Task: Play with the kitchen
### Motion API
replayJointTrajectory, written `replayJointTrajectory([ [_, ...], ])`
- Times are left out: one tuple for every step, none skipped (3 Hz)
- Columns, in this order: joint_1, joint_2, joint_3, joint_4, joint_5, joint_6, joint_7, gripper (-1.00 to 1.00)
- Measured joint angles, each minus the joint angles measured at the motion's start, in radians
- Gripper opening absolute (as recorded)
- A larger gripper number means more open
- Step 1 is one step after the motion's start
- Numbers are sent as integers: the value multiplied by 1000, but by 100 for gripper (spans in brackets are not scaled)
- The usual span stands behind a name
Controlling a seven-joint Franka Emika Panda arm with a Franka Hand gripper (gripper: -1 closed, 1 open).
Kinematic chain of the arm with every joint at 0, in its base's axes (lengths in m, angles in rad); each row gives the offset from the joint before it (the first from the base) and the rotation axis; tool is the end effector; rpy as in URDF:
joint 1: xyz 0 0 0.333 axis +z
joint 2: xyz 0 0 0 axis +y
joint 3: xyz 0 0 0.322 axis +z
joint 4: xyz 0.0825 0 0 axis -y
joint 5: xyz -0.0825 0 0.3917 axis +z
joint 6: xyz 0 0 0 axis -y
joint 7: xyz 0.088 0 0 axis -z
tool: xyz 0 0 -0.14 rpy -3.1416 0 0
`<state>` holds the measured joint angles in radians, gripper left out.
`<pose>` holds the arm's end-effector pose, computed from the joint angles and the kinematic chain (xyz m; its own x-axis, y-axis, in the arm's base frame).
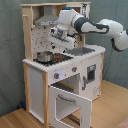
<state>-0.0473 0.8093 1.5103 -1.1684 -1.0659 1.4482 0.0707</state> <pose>0.5048 0.4714 0.5697 0.4596 0.8789 0.1277 0.8528 -0.4769 0.2127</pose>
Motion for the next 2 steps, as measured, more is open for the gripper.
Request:
replayJointTrajectory([
  [50,21,-31,52,-9,6,-69,100],
  [106,43,-66,114,-17,11,-135,100],
])
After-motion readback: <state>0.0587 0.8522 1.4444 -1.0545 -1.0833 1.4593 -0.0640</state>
